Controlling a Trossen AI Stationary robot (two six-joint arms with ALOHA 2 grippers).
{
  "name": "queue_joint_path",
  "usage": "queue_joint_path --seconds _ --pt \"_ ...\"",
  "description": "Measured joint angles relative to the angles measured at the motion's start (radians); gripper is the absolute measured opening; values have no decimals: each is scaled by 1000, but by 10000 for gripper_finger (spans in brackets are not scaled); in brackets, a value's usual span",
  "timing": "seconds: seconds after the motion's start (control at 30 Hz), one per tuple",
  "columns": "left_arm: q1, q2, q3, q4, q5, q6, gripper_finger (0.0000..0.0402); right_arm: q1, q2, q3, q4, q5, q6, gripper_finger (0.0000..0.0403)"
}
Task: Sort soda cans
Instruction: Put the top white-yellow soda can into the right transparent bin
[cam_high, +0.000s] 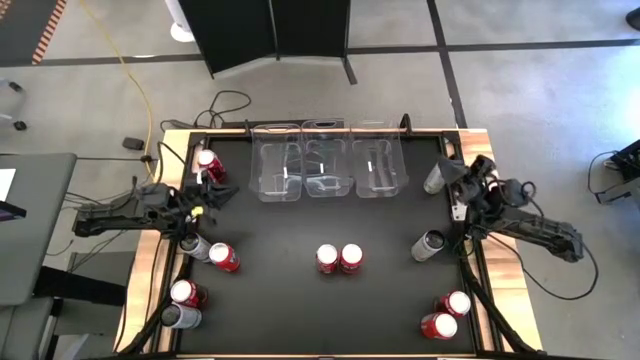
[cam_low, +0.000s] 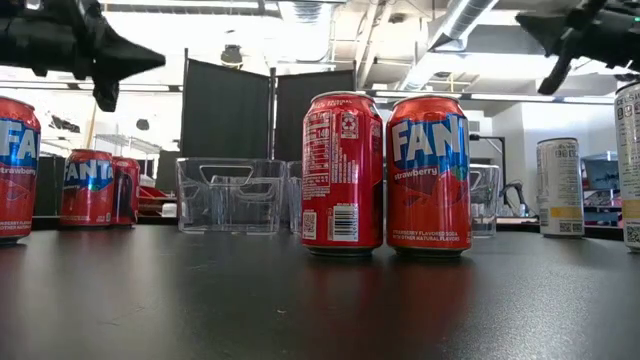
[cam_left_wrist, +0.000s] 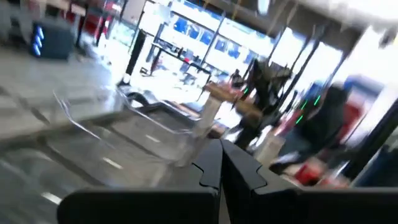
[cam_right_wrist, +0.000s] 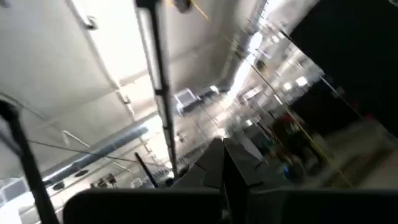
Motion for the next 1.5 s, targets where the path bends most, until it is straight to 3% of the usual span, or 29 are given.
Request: queue_joint_path --seconds 0.13,0.23,0.33,0.53,0.7,0.87,0.97,1.13,1.3,1.5 --pt "0 -1 -1 28 -16 -166 0 0 74 99 -210 0 54 23" --pt "0 -2 -1 50 -26 -243 0 -10 151 198 -267 -3 61 23" --pt "0 -2 -1 48 -30 -250 0 -23 235 327 -356 -10 17 23" --pt "0 -2 -1 46 -35 -246 0 -33 422 653 -700 -11 -179 25" --pt "0 -2 -1 24 -78 -198 0 -33 533 809 -762 -8 -307 44" --pt "-1 6 -1 16 -21 -253 0 -33 590 893 -862 80 -338 97" --pt "-1 13 -1 16 57 -247 0 -33 616 925 -943 117 -314 149" --pt "-1 53 -1 25 68 -247 7 -55 648 996 -1128 132 -212 246" --pt "0 136 -1 79 46 -236 59 -98 703 1099 -1388 147 -139 304" --pt "1 281 18 265 35 -179 139 -200 799 1221 -1744 158 -23 319"
